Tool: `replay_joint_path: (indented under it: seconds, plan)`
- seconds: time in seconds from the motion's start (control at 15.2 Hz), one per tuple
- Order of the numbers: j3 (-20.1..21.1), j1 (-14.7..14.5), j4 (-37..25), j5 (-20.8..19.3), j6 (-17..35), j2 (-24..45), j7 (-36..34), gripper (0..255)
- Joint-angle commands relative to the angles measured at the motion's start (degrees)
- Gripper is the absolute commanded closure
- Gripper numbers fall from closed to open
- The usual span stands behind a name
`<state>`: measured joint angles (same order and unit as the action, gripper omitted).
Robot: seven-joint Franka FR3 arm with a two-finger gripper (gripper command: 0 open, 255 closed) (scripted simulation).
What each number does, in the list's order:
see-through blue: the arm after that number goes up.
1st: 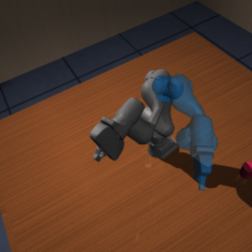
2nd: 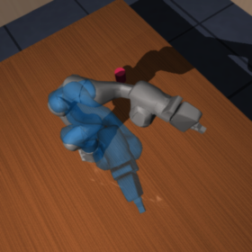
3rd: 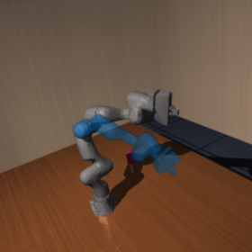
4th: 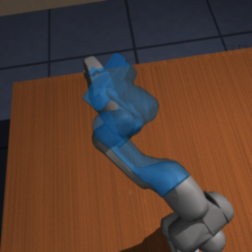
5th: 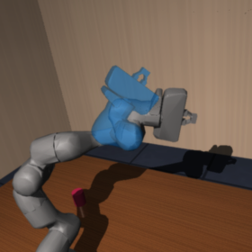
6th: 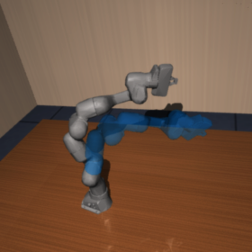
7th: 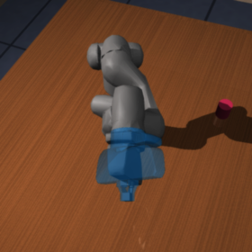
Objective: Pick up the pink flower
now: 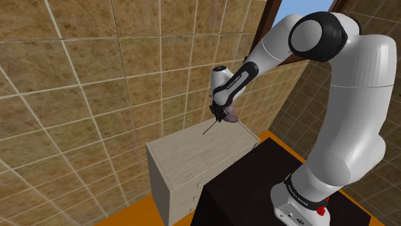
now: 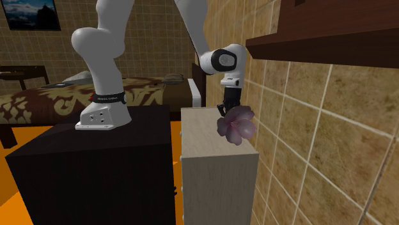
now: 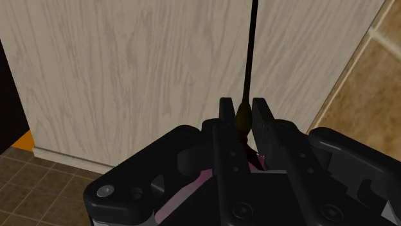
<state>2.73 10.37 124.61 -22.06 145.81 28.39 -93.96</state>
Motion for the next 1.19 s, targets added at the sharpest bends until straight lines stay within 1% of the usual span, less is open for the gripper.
replay_joint_path:
  seconds: [0.0, 0.99, 1.12]
  plan:
    - [0.0, -0.1, 0.0, 0.0, 0.0, 0.0, -0.1, 255]
    - [2.1, 1.2, 1.3, 3.8, -8.6, -10.2, 3.9, 255]
    - [2.1, 1.2, 1.3, 3.8, -8.7, -10.3, 3.9, 255]
